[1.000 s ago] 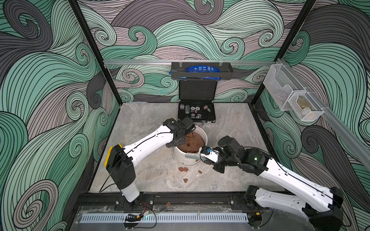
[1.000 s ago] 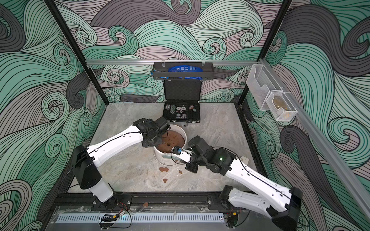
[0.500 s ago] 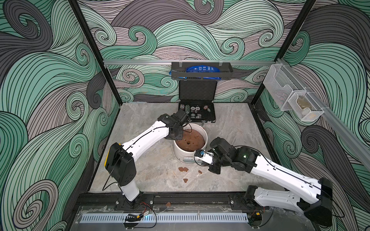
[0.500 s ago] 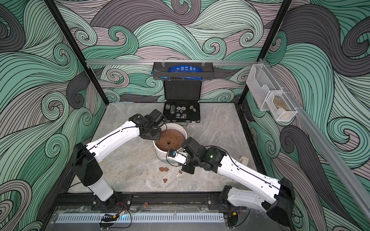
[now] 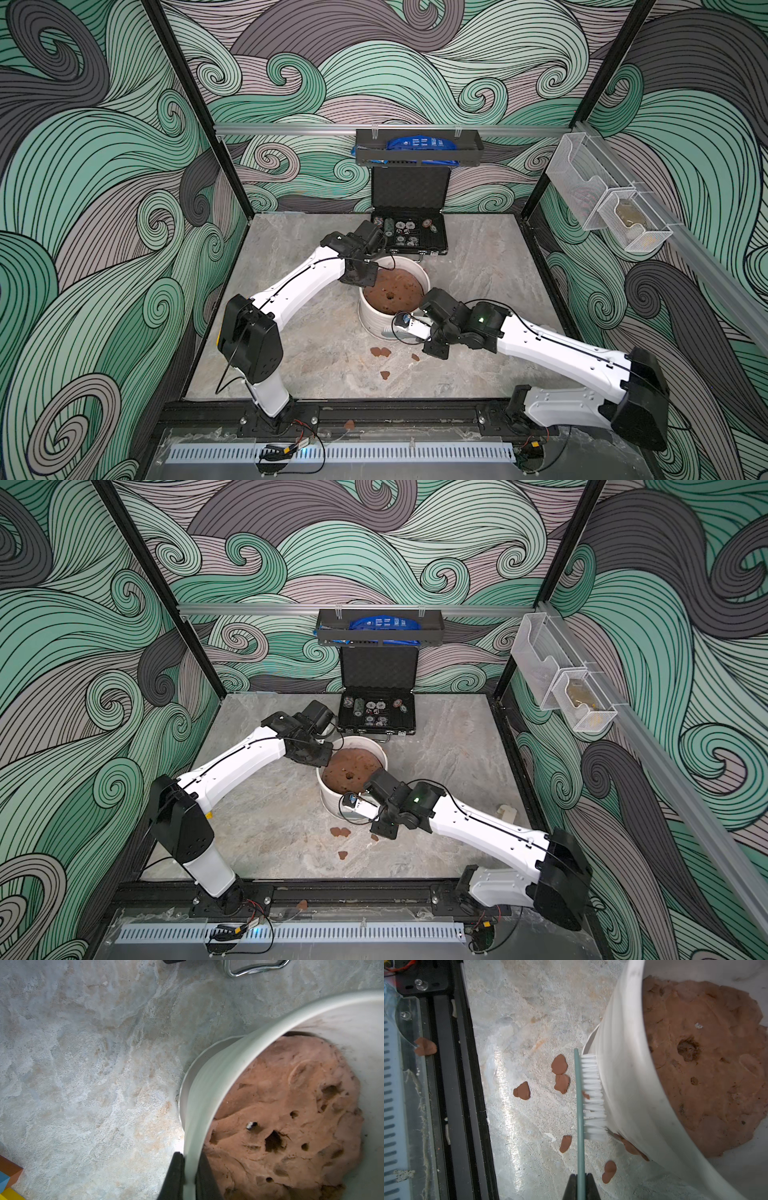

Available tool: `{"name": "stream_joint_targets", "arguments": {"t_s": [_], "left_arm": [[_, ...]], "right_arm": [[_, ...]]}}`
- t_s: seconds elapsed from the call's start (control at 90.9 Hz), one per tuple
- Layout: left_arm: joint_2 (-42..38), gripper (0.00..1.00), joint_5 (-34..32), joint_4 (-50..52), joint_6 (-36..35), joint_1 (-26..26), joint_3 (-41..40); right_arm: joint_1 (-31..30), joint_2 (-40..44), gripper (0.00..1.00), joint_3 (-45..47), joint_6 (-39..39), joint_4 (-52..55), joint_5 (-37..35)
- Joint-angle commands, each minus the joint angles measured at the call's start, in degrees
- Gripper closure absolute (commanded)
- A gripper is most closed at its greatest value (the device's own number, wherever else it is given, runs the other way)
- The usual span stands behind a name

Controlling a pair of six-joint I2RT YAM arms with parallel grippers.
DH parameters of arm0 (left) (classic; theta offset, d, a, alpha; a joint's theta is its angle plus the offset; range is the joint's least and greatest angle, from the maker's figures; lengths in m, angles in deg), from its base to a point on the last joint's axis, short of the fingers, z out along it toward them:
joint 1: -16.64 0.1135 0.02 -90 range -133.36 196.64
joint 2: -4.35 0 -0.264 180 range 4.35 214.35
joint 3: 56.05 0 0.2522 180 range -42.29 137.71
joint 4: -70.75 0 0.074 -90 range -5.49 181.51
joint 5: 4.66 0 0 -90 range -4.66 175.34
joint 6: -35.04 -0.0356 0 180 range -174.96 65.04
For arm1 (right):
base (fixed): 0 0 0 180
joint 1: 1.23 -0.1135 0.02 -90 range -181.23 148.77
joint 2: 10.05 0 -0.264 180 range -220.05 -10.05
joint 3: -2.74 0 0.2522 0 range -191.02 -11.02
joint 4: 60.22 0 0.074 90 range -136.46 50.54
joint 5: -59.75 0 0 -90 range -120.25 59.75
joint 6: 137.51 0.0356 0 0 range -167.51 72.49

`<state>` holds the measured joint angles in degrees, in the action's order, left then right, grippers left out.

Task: Scrub the dried mud off the ceramic pot
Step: Brush off the soil from the pot.

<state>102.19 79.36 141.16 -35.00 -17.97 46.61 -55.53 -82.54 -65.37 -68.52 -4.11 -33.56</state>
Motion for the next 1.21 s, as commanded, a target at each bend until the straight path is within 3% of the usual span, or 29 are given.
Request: {"name": "stream_joint_targets", "arguments": {"t_s": [0.0, 0.341, 0.572, 0.803, 1.046, 1.2], "left_arm": [[2.25, 0.94, 4.08, 0.13, -2.7, 0.42, 1.28], [3.73, 0.93, 4.88, -0.07, -8.87, 1.13, 3.33], [5.58, 0.93, 6.28, -0.53, -24.16, 1.91, 4.64], [5.45, 0.94, 8.11, -2.34, -34.52, 3.81, 5.05], [7.22, 0.87, 11.12, 0.51, -36.57, 4.03, 10.12], [6.46, 0.74, 11.08, 1.88, -34.49, 4.08, 11.79]], "right_arm": [[-0.74, -0.8, 1.0, 0.42, 1.67, 0.47, -4.08], [-2.82, 1.86, 1.0, 1.56, -1.14, 0.93, 1.05], [-3.09, 8.12, 1.0, 0.22, -1.8, -1.73, 6.72], [-3.08, 8.76, 1.0, -0.85, -1.84, -0.87, 7.62], [-2.99, 9.01, 1.0, -1.57, -1.77, -0.59, 7.54], [-2.87, 9.71, 1.0, -1.56, -1.3, -0.33, 7.57]]}}
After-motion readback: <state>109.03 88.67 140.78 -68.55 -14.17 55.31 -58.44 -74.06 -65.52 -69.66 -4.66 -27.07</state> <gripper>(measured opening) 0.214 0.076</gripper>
